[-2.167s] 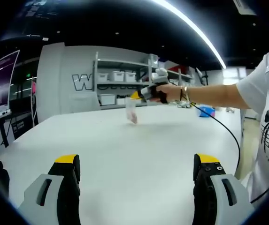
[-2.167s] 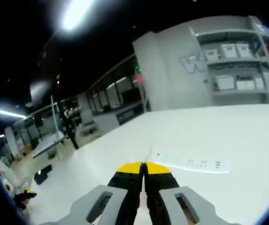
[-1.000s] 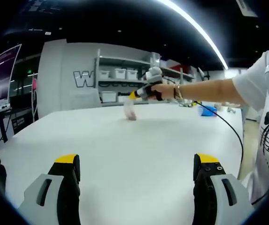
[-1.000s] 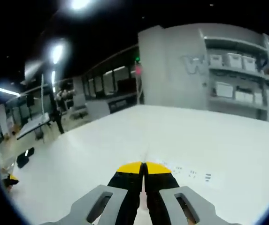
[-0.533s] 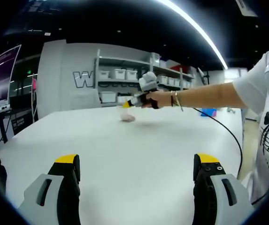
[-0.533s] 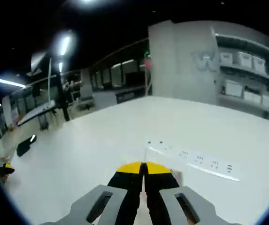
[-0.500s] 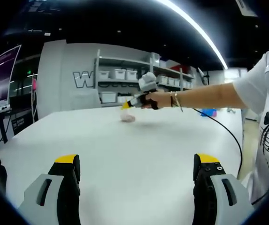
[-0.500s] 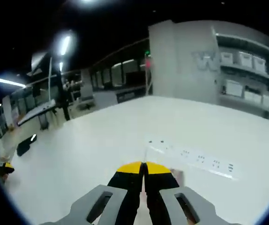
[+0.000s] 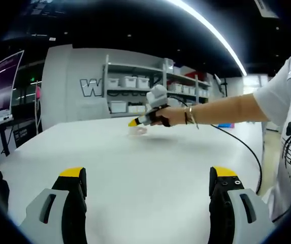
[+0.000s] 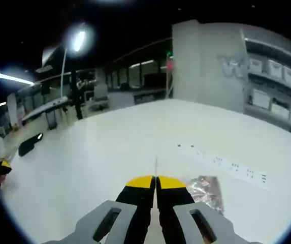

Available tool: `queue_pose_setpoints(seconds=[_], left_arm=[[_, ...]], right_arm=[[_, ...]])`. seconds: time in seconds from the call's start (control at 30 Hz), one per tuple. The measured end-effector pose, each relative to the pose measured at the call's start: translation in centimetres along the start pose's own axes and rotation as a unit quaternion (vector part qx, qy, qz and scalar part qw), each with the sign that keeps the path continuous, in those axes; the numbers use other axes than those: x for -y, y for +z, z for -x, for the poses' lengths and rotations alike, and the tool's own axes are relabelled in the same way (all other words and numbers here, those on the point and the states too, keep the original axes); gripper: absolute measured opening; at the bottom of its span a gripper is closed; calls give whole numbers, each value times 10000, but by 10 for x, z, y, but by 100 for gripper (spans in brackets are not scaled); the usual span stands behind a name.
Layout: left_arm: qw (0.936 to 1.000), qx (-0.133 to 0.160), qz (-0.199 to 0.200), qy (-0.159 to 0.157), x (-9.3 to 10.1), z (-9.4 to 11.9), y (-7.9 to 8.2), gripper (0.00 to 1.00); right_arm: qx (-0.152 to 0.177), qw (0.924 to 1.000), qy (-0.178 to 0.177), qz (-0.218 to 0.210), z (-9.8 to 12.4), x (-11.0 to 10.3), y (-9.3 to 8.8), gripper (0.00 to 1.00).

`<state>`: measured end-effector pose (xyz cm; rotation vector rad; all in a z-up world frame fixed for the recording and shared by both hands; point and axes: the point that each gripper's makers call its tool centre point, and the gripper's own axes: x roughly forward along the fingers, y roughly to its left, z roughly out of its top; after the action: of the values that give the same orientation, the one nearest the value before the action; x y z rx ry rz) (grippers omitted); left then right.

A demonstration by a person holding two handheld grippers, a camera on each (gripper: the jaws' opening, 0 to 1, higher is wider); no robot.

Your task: Open the resealable bag by pulling the two sides of the seal apart until the entire bag opening is separated and visibly accessible.

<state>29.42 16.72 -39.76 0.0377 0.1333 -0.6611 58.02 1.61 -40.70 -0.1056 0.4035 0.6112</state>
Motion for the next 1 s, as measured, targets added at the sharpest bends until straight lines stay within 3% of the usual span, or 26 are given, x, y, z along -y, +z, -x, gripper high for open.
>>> queue_pose_setpoints(seconds=[0.23,0.6,1.0], left_arm=[[10000,49,-29,5,2,4,3,100],[9999,90,-39,34,3,10,4,100],[9999,113,-69,20,7,12,6,100]], right_arm=[[44,10000,11,34,3,-11,-1,6],[123,9999,-22,70,14,-20,-2,7],[226,9996,-168,-5,28,-15,-4,22]])
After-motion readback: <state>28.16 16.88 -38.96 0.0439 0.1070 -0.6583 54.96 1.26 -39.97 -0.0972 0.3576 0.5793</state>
